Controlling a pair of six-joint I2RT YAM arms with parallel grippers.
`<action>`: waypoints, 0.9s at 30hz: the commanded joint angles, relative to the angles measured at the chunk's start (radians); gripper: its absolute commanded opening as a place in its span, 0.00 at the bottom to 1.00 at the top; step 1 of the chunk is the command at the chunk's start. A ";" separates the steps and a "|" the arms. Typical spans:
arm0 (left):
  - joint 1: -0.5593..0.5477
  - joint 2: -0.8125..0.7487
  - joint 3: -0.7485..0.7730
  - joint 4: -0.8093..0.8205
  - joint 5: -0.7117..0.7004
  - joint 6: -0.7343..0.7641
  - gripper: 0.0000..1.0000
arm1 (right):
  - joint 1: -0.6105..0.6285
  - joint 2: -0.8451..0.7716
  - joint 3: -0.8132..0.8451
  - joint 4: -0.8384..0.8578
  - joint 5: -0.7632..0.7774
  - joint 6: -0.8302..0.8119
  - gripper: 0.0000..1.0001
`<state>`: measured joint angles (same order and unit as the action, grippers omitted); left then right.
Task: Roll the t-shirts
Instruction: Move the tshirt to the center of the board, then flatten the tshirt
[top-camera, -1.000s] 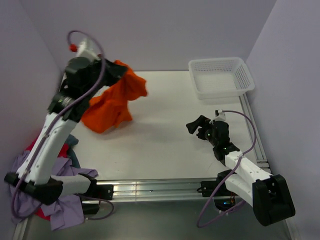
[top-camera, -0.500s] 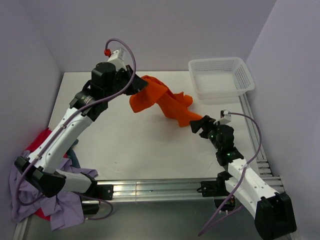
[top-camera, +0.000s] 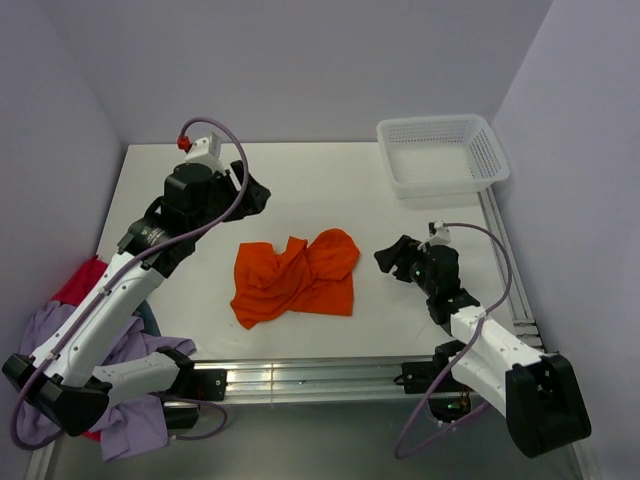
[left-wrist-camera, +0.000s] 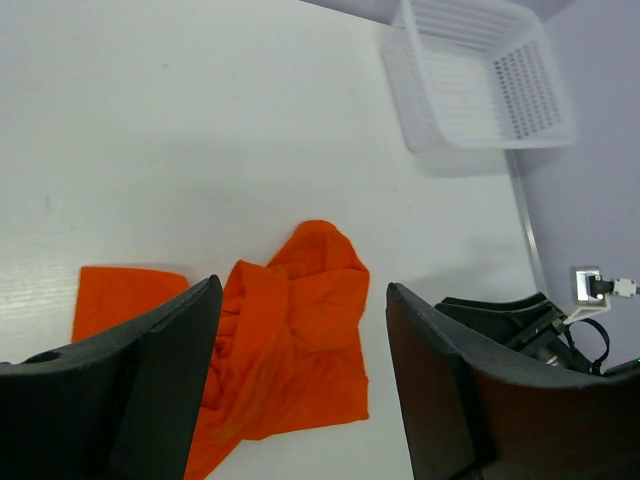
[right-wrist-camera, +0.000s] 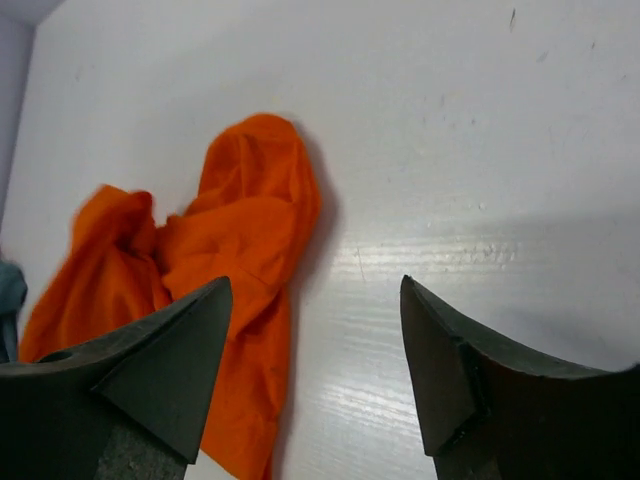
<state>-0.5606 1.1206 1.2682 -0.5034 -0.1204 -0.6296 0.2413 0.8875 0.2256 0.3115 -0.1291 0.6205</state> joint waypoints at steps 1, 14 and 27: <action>0.008 -0.036 -0.024 -0.023 -0.078 0.016 0.72 | 0.000 0.097 0.053 0.058 -0.084 -0.027 0.73; 0.007 0.013 -0.322 0.187 0.050 -0.007 0.72 | 0.228 0.441 0.392 -0.151 0.083 -0.067 0.67; -0.019 0.214 -0.406 0.362 0.146 -0.027 0.72 | 0.274 0.691 0.552 -0.249 0.197 -0.048 0.35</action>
<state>-0.5625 1.3041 0.8871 -0.2340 -0.0257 -0.6495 0.4999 1.5902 0.7670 0.0460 0.0422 0.5816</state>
